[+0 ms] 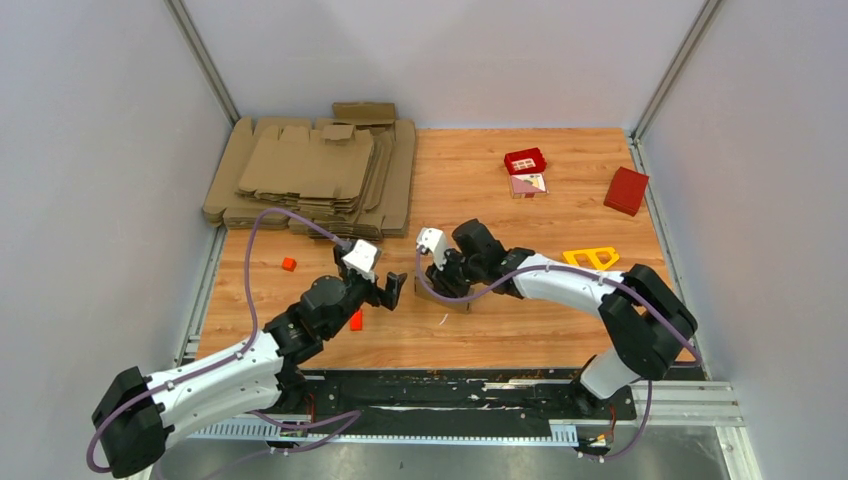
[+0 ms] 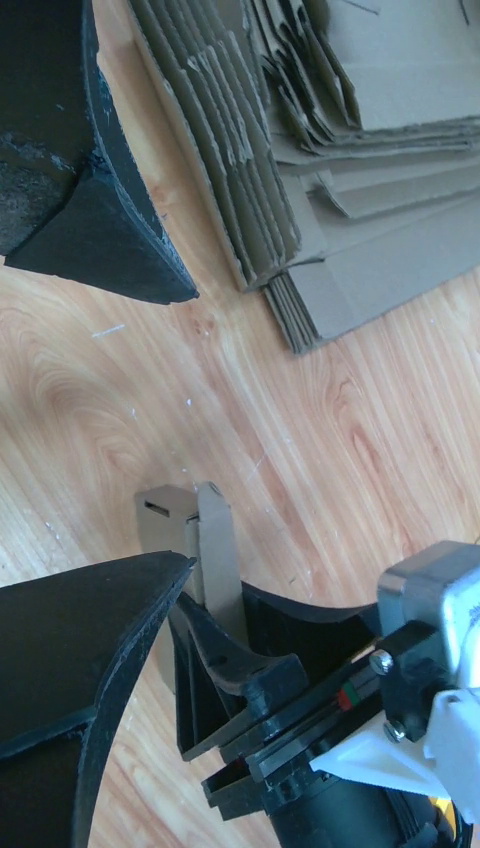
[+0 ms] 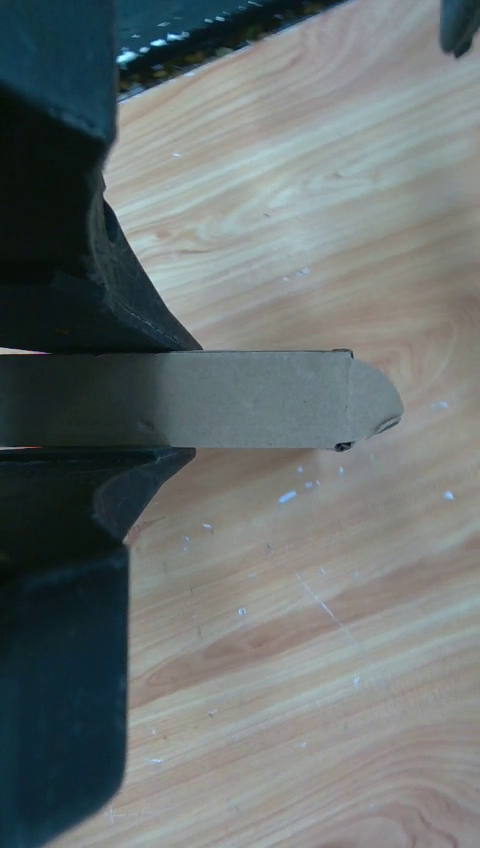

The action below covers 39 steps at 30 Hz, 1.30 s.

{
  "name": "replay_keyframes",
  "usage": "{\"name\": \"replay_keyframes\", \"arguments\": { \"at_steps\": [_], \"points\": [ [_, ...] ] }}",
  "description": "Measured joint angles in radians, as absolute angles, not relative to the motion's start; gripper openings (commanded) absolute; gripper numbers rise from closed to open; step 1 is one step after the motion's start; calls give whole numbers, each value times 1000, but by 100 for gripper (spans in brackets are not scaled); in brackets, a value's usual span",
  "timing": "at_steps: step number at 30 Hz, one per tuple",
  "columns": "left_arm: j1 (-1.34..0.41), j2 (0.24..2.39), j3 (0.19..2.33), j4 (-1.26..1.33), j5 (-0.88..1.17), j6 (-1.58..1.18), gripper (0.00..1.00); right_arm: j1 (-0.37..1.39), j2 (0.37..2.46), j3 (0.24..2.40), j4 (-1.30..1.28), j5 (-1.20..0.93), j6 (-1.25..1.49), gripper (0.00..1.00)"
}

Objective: Fold the paper box

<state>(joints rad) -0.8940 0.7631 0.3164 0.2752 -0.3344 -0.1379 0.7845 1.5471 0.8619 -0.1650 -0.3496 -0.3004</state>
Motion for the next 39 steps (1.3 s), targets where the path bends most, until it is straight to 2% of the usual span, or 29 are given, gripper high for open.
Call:
{"name": "replay_keyframes", "arguments": {
  "at_steps": [9, 13, 39],
  "points": [
    [-850, 776, 316, 264, -354, -163, 100, 792, 1562, 862, -107, -238, -164, 43],
    [-841, 783, 316, 253, -358, -172, 100, 791, 1562, 844, -117, -207, -144, 47],
    [-836, 806, 316, 244, -358, -179, 100, 838, 1500, 782, -65, -154, 18, 44]
  ]
}}
